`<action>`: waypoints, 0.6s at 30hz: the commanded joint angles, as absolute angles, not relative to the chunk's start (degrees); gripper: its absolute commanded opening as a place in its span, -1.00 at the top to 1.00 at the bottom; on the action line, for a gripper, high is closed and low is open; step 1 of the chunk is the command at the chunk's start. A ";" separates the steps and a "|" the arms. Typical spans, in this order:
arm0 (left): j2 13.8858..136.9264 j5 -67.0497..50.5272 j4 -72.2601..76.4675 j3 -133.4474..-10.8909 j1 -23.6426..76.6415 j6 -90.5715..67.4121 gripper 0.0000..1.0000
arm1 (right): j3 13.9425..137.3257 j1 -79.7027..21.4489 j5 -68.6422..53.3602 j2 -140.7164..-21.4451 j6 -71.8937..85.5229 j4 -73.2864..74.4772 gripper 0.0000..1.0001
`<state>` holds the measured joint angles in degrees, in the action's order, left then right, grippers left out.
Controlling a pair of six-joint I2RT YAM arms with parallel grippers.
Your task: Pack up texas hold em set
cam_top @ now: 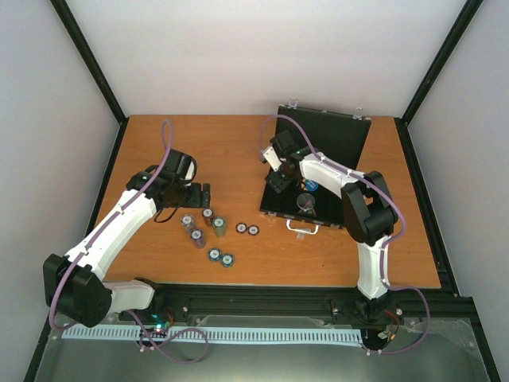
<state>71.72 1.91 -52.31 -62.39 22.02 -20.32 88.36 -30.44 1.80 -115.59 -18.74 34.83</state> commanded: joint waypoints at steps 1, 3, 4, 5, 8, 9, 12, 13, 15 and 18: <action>70.91 2.44 -52.21 -62.58 22.23 -19.94 -0.96 | 86.34 -31.36 5.29 -117.26 -17.68 33.15 -0.52; 71.08 2.61 -52.17 -62.58 22.24 -19.88 -0.96 | 86.15 -31.29 6.30 -117.69 -17.46 32.69 -0.52; 71.19 2.63 -52.12 -62.53 22.24 -19.82 -0.96 | 86.19 -31.29 7.04 -117.99 -17.35 32.33 -0.51; 71.37 2.68 -52.10 -62.57 22.24 -19.81 -0.96 | 86.00 -31.37 7.80 -118.08 -16.93 31.75 -0.52; 71.96 2.69 -51.90 -62.66 22.24 -19.81 -0.96 | 85.53 -31.33 9.89 -118.28 -16.18 29.80 -0.52; 72.17 2.62 -51.84 -62.79 22.24 -19.85 -0.96 | 85.38 -31.32 10.41 -118.48 -16.03 29.24 -0.52; 72.86 2.55 -51.67 -63.09 22.24 -19.81 -0.96 | 85.77 -31.34 11.11 -119.71 -15.90 28.27 -0.52; 73.13 2.59 -51.58 -63.22 22.24 -19.77 -0.96 | 86.07 -31.31 11.28 -120.23 -15.84 28.15 -0.52; 73.54 2.62 -51.51 -63.51 22.24 -19.75 -0.96 | 86.58 -31.29 11.39 -121.08 -15.80 27.84 -0.52; 74.20 2.71 -51.49 -63.93 22.23 -19.62 -0.96 | 86.87 -31.29 11.65 -121.91 -15.72 27.21 -0.52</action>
